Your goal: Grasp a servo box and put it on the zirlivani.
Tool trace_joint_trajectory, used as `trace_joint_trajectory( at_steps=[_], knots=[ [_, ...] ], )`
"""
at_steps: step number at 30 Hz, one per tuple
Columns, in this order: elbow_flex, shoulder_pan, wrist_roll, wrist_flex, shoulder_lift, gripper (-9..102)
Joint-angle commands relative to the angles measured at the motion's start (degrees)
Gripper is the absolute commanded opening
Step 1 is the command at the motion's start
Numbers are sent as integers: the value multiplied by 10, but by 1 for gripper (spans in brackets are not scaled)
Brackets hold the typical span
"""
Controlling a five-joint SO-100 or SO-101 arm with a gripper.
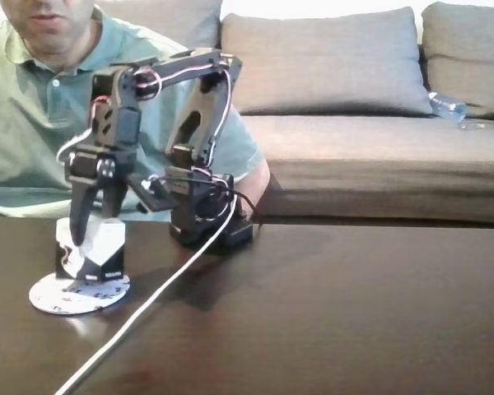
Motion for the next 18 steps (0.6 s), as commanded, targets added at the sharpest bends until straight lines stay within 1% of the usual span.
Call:
trace_joint_trajectory(
  at_steps=[1, 3, 6, 10, 14, 18],
  knots=[
    [-27, 3, 6, -6, -12, 18],
    [-26, 3, 6, -6, -14, 19],
    [-27, 3, 6, -6, -12, 25],
    [-27, 3, 6, -7, -12, 26],
    [-28, -2, 6, -33, -12, 28],
    [-46, -16, 1, -26, -13, 39]
  ],
)
